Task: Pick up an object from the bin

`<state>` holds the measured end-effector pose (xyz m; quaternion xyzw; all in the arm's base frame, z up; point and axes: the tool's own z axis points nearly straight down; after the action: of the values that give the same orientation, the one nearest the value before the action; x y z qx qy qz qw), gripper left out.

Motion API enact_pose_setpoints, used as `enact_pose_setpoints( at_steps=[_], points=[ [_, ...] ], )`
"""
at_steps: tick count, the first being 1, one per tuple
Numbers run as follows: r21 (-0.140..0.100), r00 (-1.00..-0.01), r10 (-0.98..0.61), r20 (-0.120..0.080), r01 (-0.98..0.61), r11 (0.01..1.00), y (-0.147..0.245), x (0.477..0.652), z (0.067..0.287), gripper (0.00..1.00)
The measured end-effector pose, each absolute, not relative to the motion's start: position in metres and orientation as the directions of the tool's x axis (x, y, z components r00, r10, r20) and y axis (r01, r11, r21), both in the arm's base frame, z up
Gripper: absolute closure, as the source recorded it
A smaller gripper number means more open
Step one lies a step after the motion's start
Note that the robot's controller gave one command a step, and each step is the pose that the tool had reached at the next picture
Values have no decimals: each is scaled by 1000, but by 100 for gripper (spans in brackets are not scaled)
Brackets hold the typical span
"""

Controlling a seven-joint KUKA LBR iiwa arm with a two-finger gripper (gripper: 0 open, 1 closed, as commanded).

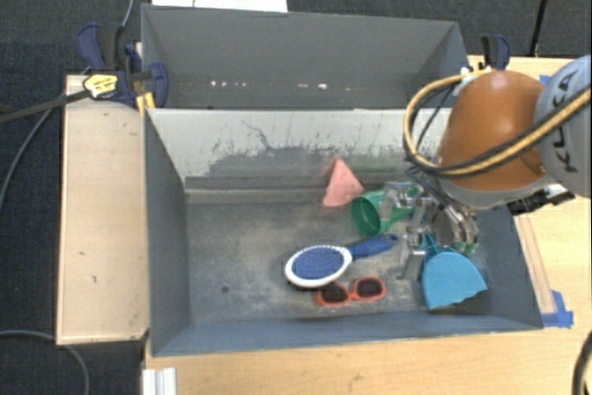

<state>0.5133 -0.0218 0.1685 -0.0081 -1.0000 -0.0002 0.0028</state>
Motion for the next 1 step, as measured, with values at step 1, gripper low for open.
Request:
enact_pose_setpoints(
  at_steps=[1],
  points=[
    [0, -1000, 16, -3, 16, 1000, -22, 515, 173, 0]
  ],
)
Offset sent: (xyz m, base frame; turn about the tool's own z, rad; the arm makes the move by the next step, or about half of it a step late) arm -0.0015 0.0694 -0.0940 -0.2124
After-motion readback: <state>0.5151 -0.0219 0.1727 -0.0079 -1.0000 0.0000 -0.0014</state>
